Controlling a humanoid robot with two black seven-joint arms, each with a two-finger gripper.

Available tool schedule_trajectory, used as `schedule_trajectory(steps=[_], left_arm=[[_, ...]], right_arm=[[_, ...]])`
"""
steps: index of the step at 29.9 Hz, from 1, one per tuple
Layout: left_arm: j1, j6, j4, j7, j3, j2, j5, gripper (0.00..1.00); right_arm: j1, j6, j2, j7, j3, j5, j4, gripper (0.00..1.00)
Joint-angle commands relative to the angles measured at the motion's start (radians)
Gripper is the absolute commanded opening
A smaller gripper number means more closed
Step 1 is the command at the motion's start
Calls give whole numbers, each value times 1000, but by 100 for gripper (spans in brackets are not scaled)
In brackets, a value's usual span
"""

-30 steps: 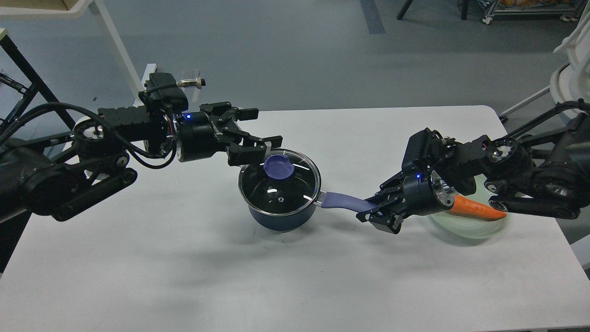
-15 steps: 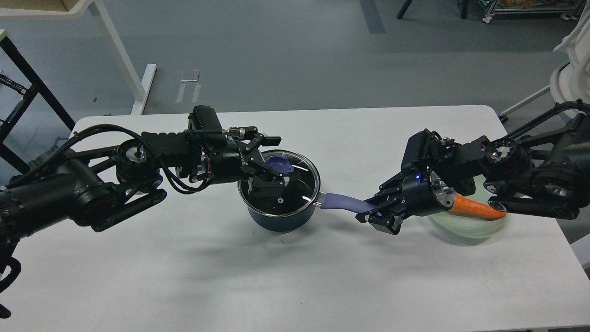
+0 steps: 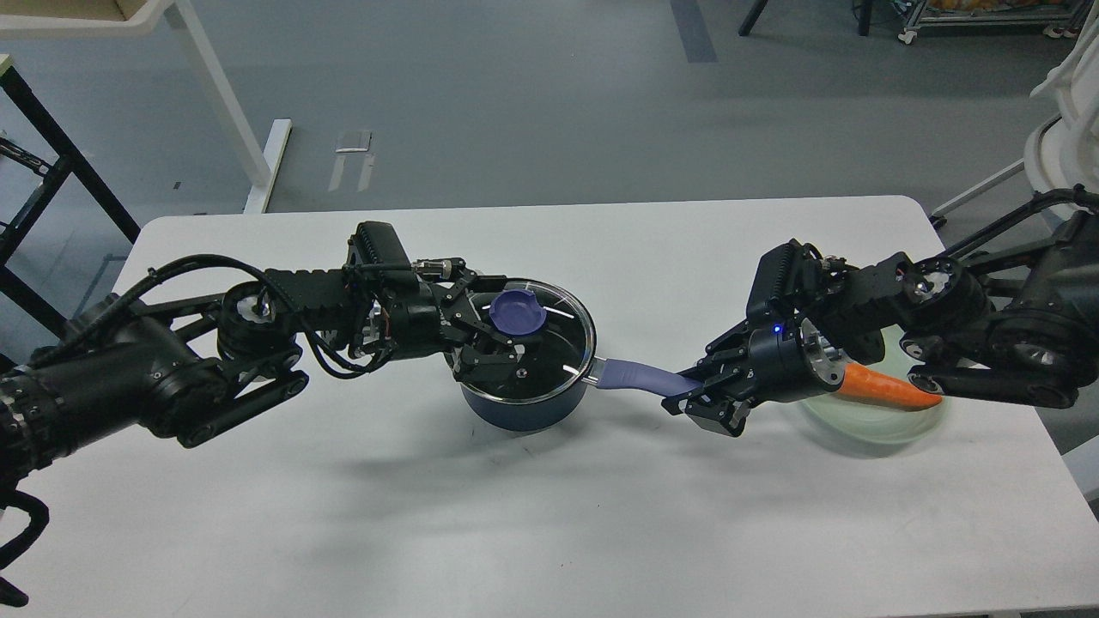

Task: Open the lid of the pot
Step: 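Reach the left gripper over the pot and grasp the purple lid knob, then lift the glass lid off the pot with the left gripper, move it aside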

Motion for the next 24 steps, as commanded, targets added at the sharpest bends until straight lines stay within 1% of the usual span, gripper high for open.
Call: schedule_trajectory(steps=[1,3,4,8,12,15,18,21,24], left_arm=[[4,-2,0,0,0,1,-3,66],[3,0,0,0,-1,0,-3,42],[3,3,-2,0,-1,0,-3,32],[0,12,-8,0,-4,7,-6,24],[-13,23,-17,0,-10,27,-7,23],[-29,26,-44,0,-14,85,-15,24],[-51,28,-72,0,-12,165,-79,25],[-51,31,-92,0,-10,269,-122,26],[-33,70,-97,0,2,374,-123,27]], right_arm=[[-1,0,1,0,0,0,0,31],[-1,0,-1,0,0,0,0,31],[-1,0,-1,0,0,0,0,31],[-1,0,-4,0,-2,0,2,31],[-1,0,-5,0,-2,0,3,31],[-1,0,-7,0,-2,0,3,31],[-1,0,-13,0,-2,0,5,31],[-1,0,-13,0,-2,0,5,31],[-1,0,-13,0,-2,0,5,31]])
